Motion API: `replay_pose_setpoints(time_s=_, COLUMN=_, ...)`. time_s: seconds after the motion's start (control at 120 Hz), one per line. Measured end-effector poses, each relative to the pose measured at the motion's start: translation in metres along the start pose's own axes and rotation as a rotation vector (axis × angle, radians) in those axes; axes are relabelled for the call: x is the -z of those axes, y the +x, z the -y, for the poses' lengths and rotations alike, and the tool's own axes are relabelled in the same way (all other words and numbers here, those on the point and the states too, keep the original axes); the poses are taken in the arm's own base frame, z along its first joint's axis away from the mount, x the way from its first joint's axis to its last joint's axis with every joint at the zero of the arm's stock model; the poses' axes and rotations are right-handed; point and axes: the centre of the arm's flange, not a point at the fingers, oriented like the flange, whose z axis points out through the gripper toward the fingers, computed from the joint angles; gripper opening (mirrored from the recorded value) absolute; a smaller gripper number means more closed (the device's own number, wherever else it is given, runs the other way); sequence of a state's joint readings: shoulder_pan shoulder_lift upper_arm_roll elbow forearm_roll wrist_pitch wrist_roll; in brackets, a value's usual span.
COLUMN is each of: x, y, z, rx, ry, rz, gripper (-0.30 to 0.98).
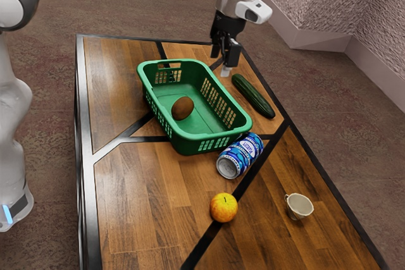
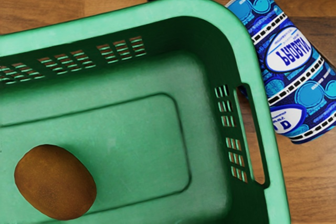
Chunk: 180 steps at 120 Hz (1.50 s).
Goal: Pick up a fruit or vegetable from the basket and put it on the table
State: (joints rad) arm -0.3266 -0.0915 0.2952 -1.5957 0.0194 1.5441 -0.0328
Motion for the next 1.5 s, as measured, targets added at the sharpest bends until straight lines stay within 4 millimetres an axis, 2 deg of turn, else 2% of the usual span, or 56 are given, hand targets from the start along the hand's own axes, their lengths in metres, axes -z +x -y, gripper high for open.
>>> replay_pose_setpoints(time_s=0.425, x=0.001, y=-0.004, z=0.001, rx=0.078, ry=-0.005, rz=0.013, gripper=0.69)
replay_pose_setpoints(time_s=0.55, x=0.002, y=-0.007, z=-0.022, rx=0.093, ry=0.021, rz=0.023, gripper=0.69)
replay_pose_setpoints(time_s=0.625, x=0.002, y=-0.007, z=-0.023, rx=0.122, ry=0.029, rz=0.025, gripper=0.69)
replay_pose_setpoints(time_s=0.667, x=-0.001, y=0.0, z=-0.021, rx=0.147, ry=0.038, rz=0.029, gripper=0.69)
replay_pose_setpoints(time_s=0.758, x=-0.026, y=0.02, z=-0.014, rx=0.204, ry=0.066, rz=0.067, gripper=0.69)
replay_pose_setpoints(time_s=0.808, x=-0.03, y=0.02, z=-0.011, rx=0.23, ry=0.069, rz=0.076, gripper=0.69)
replay_pose_setpoints(time_s=0.858, x=-0.037, y=0.011, z=-0.009, rx=0.252, ry=0.075, rz=0.095, gripper=0.69)
replay_pose_setpoints(time_s=0.9, x=-0.043, y=0.001, z=-0.003, rx=0.268, ry=0.074, rz=0.107, gripper=0.69)
replay_pose_setpoints(time_s=0.925, x=-0.045, y=-0.002, z=0.008, rx=0.293, ry=0.071, rz=0.111, gripper=0.68)
replay_pose_setpoints(time_s=1.033, x=-0.056, y=-0.01, z=0.101, rx=0.503, ry=0.067, rz=0.126, gripper=0.69)
replay_pose_setpoints(time_s=1.067, x=-0.058, y=-0.013, z=0.12, rx=0.554, ry=0.065, rz=0.129, gripper=0.69)
replay_pose_setpoints(time_s=1.108, x=-0.061, y=-0.015, z=0.134, rx=0.6, ry=0.065, rz=0.134, gripper=0.69)
replay_pose_setpoints(time_s=1.158, x=-0.065, y=-0.014, z=0.136, rx=0.628, ry=0.066, rz=0.138, gripper=0.69)
replay_pose_setpoints(time_s=1.217, x=-0.074, y=-0.016, z=0.125, rx=0.63, ry=0.063, rz=0.155, gripper=0.69)
replay_pose_setpoints(time_s=1.267, x=-0.082, y=-0.032, z=0.112, rx=0.614, ry=0.036, rz=0.166, gripper=0.69)
replay_pose_setpoints(time_s=1.308, x=-0.088, y=-0.047, z=0.114, rx=0.623, ry=0.016, rz=0.168, gripper=0.69)
replay_pose_setpoints(time_s=1.35, x=-0.093, y=-0.053, z=0.115, rx=0.636, ry=0.008, rz=0.166, gripper=0.69)
replay_pose_setpoints(time_s=1.5, x=-0.106, y=-0.051, z=0.11, rx=0.667, ry=0.021, rz=0.138, gripper=0.69)
